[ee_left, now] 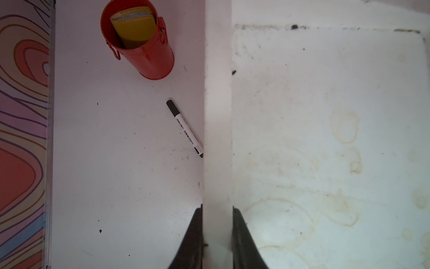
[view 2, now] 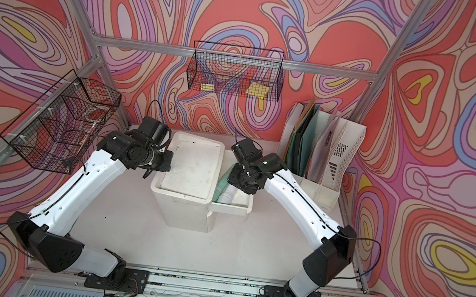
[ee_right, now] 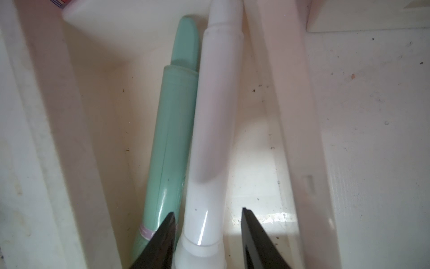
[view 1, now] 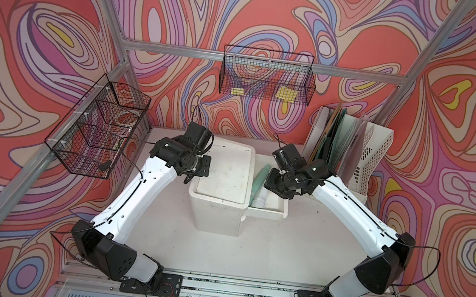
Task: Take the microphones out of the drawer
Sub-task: Pick up the microphone from the drawer.
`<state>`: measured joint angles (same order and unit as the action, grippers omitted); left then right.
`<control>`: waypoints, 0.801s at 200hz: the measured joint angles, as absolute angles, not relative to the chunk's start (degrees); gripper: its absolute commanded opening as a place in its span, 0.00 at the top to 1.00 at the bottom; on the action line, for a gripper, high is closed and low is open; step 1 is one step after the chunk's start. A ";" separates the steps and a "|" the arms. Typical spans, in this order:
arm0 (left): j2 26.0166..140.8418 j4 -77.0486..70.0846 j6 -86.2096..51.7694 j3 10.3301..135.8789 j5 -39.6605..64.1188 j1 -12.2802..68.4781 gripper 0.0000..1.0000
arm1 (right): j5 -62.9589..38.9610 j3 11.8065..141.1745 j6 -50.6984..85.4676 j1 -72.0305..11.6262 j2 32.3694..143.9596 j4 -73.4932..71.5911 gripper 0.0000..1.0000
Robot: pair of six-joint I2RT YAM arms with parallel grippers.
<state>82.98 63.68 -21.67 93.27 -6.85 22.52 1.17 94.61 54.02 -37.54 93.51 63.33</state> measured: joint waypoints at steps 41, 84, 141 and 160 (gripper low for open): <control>82.94 63.61 -21.69 93.23 -6.85 22.52 1.00 | 0.69 92.97 54.74 -37.56 95.37 60.60 0.54; 82.81 63.37 -21.69 92.97 -6.85 22.52 1.00 | 0.62 92.55 54.83 -37.58 97.14 58.94 0.54; 82.76 63.31 -21.69 92.95 -6.85 22.52 1.00 | 1.69 92.64 54.89 -38.09 99.39 57.60 0.58; 82.76 63.29 -21.69 92.95 -6.87 22.52 1.00 | 2.50 92.73 54.92 -38.41 99.77 57.56 0.67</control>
<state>82.76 63.29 -21.69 92.95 -6.87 22.52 2.50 92.73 54.92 -38.41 99.77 57.56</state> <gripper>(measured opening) 0.195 0.379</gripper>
